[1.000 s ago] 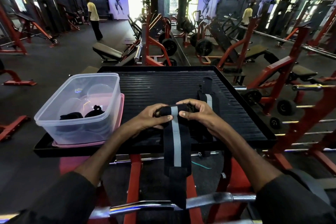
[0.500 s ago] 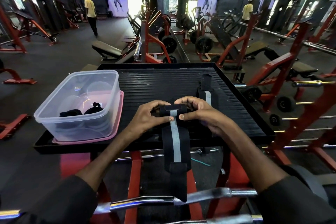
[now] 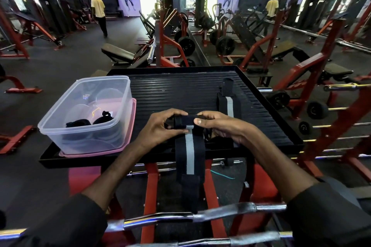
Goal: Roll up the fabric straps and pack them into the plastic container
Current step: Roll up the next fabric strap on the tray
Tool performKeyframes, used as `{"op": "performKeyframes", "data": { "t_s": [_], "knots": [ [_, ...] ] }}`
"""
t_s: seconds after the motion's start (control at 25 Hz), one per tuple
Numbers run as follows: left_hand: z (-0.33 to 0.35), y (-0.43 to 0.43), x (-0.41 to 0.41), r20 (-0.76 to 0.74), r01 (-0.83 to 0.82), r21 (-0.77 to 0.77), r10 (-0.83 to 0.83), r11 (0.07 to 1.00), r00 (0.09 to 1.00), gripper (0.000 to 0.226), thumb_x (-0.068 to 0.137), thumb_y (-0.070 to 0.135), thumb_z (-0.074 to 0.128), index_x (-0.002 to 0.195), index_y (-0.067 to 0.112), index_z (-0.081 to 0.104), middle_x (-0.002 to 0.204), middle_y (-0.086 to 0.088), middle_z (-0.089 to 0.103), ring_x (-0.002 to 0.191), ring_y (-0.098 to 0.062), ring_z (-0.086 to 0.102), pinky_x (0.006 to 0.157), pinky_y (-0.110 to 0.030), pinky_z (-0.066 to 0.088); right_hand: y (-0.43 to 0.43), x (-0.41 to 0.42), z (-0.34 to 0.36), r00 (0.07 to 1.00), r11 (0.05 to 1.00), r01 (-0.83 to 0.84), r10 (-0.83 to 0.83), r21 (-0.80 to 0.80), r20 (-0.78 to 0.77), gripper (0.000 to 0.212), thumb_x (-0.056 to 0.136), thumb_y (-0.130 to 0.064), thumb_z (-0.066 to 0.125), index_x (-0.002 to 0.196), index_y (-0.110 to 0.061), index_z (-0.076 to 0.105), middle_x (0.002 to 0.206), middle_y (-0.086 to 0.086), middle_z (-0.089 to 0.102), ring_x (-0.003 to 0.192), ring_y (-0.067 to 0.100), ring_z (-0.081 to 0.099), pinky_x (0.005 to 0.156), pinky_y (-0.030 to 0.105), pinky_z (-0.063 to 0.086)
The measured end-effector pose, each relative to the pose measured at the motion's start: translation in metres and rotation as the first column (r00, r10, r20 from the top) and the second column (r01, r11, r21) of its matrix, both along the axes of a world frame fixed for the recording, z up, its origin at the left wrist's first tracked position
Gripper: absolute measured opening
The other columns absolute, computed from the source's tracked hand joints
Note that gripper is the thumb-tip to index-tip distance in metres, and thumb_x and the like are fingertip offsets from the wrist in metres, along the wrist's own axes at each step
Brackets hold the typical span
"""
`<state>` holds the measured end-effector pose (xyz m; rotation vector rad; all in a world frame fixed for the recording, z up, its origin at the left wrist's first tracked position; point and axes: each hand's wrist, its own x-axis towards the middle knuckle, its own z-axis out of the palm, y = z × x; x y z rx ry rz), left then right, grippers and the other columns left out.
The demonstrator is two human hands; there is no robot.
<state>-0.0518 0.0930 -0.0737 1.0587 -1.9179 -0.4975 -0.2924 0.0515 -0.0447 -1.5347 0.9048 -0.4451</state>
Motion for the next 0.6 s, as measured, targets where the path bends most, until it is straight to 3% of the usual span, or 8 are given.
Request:
{"op": "performKeyframes", "data": {
  "t_s": [0.08,0.16,0.24,0.32,0.36,0.44,0.6],
  "knots": [
    [0.006,-0.002,-0.001,-0.070,-0.014,0.085,0.020,0.996,0.997,0.051,0.075,0.017,0.087,0.121,0.023,0.067,0.118,0.013,0.069,0.112,-0.001,0.063,0.085,-0.023,0.053,-0.004,0.003,-0.005,0.995,0.997,0.061,-0.057,-0.046,0.082,0.040,0.090,-0.039,0.075,0.122,-0.016,0.068,0.110,0.016,0.074,0.092,0.012,0.070,0.083,0.028,0.053],
    [0.014,-0.010,0.000,-0.093,0.003,0.144,0.010,0.990,0.996,0.052,0.077,0.016,0.086,0.124,0.025,0.065,0.122,0.012,0.067,0.117,-0.003,0.062,0.093,-0.022,0.052,-0.009,0.005,-0.002,0.987,0.991,0.090,-0.075,-0.101,0.146,0.043,0.085,-0.039,0.081,0.122,-0.021,0.070,0.121,0.022,0.070,0.103,0.022,0.065,0.091,0.039,0.046],
    [0.021,-0.020,0.002,-0.102,0.037,0.241,-0.012,0.970,0.995,0.050,0.082,0.015,0.082,0.126,0.025,0.061,0.120,0.009,0.068,0.113,-0.004,0.063,0.095,-0.020,0.051,-0.017,0.007,0.004,0.975,0.981,0.119,-0.086,-0.154,0.205,0.039,0.088,-0.025,0.079,0.124,-0.014,0.068,0.107,0.010,0.075,0.092,0.011,0.066,0.081,0.028,0.049],
    [0.025,-0.024,0.003,-0.179,0.086,0.434,-0.008,0.897,0.984,0.047,0.086,0.012,0.078,0.128,0.024,0.058,0.111,0.007,0.067,0.100,-0.005,0.065,0.078,-0.020,0.056,-0.022,0.010,0.007,0.974,0.969,0.144,-0.103,-0.200,0.204,0.038,0.088,-0.013,0.078,0.125,-0.011,0.066,0.101,-0.003,0.074,0.084,0.003,0.065,0.071,0.022,0.048],
    [0.025,-0.025,0.003,-0.201,0.108,0.514,-0.003,0.851,0.980,0.048,0.087,0.013,0.076,0.130,0.023,0.057,0.109,0.006,0.066,0.096,-0.004,0.065,0.073,-0.020,0.056,-0.025,0.012,0.004,0.975,0.967,0.152,-0.114,-0.205,0.188,0.039,0.087,-0.010,0.078,0.125,-0.012,0.067,0.101,-0.003,0.074,0.085,0.004,0.065,0.070,0.023,0.047],
    [0.019,-0.028,0.005,-0.198,0.128,0.608,-0.007,0.783,0.980,0.050,0.089,0.016,0.075,0.134,0.023,0.055,0.116,0.006,0.065,0.100,-0.003,0.066,0.075,-0.023,0.058,-0.028,0.012,-0.008,0.978,0.967,0.161,-0.130,-0.197,0.161,0.041,0.085,-0.006,0.079,0.124,-0.013,0.067,0.104,0.003,0.073,0.089,0.010,0.064,0.070,0.025,0.047],
    [0.006,-0.034,0.007,-0.209,0.142,0.634,-0.008,0.760,0.978,0.046,0.089,0.018,0.076,0.130,0.026,0.058,0.127,0.002,0.066,0.114,-0.009,0.066,0.085,-0.030,0.059,-0.030,0.012,-0.023,0.972,0.961,0.189,-0.154,-0.202,0.180,0.046,0.080,0.007,0.078,0.123,-0.005,0.066,0.101,0.007,0.071,0.088,0.011,0.065,0.071,0.025,0.053]
  ]
}}
